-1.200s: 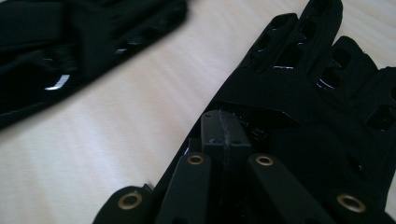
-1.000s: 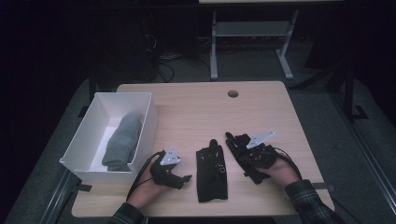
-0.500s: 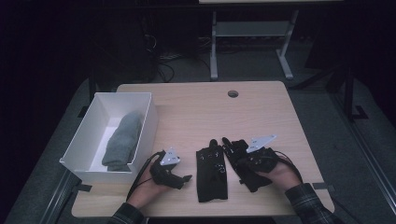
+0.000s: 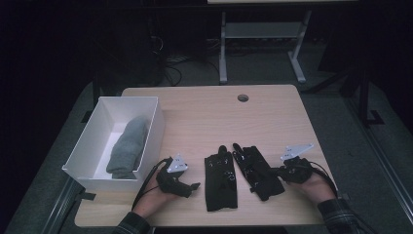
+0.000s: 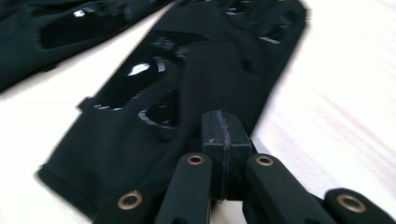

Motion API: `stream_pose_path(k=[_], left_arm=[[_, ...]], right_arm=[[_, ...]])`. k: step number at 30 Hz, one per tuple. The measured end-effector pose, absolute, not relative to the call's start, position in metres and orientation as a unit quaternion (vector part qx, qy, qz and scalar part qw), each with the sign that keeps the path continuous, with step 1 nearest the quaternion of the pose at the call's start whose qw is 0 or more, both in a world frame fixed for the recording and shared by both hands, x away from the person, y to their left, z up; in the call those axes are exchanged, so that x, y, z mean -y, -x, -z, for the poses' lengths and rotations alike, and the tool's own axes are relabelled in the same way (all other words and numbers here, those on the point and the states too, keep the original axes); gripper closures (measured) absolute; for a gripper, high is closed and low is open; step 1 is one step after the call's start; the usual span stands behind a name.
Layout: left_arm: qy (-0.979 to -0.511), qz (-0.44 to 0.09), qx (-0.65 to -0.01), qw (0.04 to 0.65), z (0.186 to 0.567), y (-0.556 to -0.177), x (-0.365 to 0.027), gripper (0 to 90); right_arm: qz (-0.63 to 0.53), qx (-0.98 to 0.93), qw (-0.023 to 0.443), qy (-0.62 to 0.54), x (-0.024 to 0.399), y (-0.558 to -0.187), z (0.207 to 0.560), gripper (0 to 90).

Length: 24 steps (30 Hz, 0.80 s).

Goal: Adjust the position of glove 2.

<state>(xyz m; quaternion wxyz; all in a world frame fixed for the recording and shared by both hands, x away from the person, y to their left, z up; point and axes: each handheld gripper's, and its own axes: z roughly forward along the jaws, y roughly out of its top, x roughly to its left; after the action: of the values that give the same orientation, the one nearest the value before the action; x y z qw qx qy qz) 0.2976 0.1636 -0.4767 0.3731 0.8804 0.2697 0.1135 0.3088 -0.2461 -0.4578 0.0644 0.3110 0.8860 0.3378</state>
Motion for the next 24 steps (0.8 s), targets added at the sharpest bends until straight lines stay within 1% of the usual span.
stream_pose_path(k=[10,11,16,20,23,24], left_arm=[[-0.88,-0.114,-0.27,0.373,0.477,-0.298,-0.164,13.3],[-0.88,-0.114,-0.27,0.373,0.477,-0.298,-0.164,13.3],[-0.88,-0.114,-0.271,0.374,0.477,-0.298,-0.164,13.3],[-0.878,-0.115,-0.28,0.371,0.476,-0.298,-0.162,13.3],[-0.878,-0.106,-0.294,0.362,0.472,-0.3,-0.158,14.1],[-0.874,-0.104,-0.297,0.37,0.469,-0.301,-0.157,14.8]], right_arm=[[-0.341,-0.901,0.035,-0.264,0.222,-0.298,0.459,90.0],[-0.342,-0.904,0.026,-0.254,0.216,-0.296,0.459,90.0],[-0.341,-0.911,0.019,-0.229,0.207,-0.291,0.458,90.0],[-0.354,-0.905,0.031,-0.234,0.21,-0.292,0.454,90.0],[-0.362,-0.894,0.046,-0.258,0.219,-0.297,0.451,90.0],[-0.362,-0.891,0.053,-0.268,0.225,-0.301,0.452,90.0]])
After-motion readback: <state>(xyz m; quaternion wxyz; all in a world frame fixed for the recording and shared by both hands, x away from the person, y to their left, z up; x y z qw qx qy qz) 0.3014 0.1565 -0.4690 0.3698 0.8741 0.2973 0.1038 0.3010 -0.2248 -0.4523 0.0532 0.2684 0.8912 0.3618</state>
